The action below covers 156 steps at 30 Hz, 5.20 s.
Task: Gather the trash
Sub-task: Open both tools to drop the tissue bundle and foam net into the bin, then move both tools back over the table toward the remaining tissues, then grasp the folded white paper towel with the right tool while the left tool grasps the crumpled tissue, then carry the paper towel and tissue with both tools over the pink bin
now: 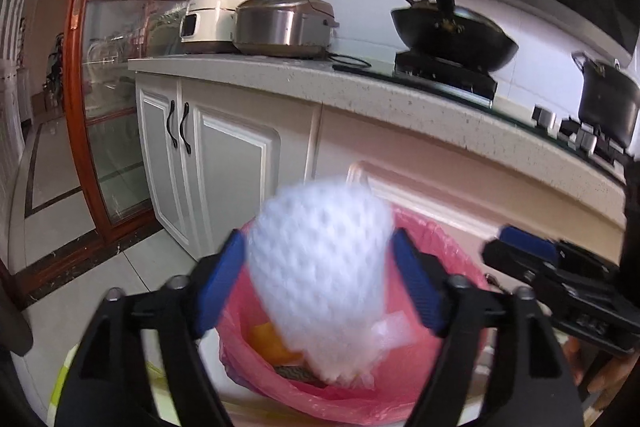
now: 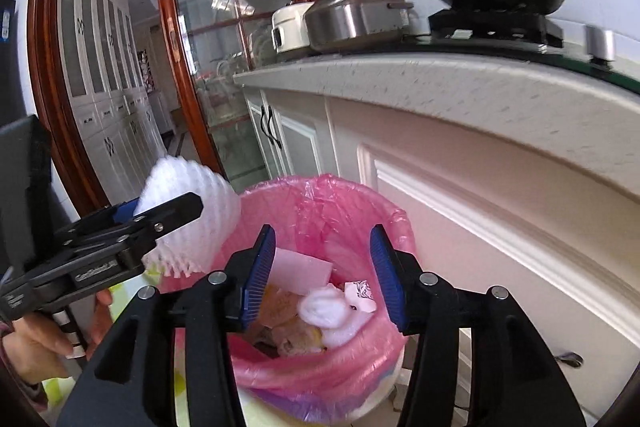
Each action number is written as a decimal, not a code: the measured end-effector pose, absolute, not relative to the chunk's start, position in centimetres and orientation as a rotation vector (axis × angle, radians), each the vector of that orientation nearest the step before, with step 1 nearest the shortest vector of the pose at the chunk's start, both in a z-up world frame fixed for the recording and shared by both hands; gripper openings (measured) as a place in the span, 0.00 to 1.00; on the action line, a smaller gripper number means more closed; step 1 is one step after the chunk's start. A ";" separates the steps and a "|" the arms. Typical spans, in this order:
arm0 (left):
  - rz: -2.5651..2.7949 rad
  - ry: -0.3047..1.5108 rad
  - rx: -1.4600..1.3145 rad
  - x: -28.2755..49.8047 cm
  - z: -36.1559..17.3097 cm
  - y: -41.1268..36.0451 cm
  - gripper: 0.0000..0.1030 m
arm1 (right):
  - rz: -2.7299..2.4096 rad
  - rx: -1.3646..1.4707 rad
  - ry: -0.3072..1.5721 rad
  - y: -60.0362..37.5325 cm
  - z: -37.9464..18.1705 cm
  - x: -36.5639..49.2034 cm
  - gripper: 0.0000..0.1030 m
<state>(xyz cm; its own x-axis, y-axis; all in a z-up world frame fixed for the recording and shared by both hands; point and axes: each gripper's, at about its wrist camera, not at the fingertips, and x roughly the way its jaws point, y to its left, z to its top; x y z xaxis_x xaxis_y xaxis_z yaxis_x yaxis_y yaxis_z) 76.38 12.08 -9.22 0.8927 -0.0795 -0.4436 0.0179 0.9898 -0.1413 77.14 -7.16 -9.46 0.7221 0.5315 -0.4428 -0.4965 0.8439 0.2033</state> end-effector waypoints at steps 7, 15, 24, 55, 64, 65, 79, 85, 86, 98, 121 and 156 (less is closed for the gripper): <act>-0.013 0.432 -0.148 75.0 -6.7 11.3 0.88 | 0.568 0.075 0.491 -9.5 -7.8 72.9 0.47; 0.015 0.388 -0.105 66.4 -4.2 10.0 0.89 | 0.533 0.104 0.477 -11.4 -6.3 66.0 0.52; 0.011 0.377 -0.107 51.3 -4.3 7.8 0.95 | 0.508 0.131 0.495 -12.9 -6.0 54.7 0.58; 0.104 0.494 -0.090 34.3 -11.8 9.0 0.95 | 0.194 0.130 0.688 -10.3 -16.1 45.3 0.61; 0.111 0.514 -0.102 36.2 -12.7 10.4 0.95 | 0.146 0.119 0.802 -8.3 -18.3 48.8 0.61; 0.110 0.516 -0.099 36.3 -12.8 10.4 0.95 | 0.143 0.120 0.802 -8.3 -18.3 48.9 0.61; 0.096 0.539 -0.069 37.8 -13.2 8.5 0.95 | 0.156 0.133 0.860 -9.7 -19.1 49.1 0.31; 0.065 0.556 -0.052 39.2 -13.4 5.8 0.95 | 0.192 0.175 0.800 -12.3 -17.2 47.6 0.28; 0.060 0.558 -0.049 39.4 -13.5 5.4 0.95 | 0.199 0.179 0.788 -12.8 -16.7 47.3 0.28; 0.028 0.659 -0.024 44.6 -15.5 1.3 0.92 | 0.246 0.241 0.706 -18.7 -14.5 44.9 0.28; -0.045 0.689 0.011 44.1 -15.9 -1.1 0.27 | 0.295 0.260 0.677 -19.4 -14.6 42.7 0.28; -0.042 0.281 -0.091 28.3 -3.6 3.3 0.27 | 0.411 0.131 0.414 -12.7 -5.2 33.4 0.28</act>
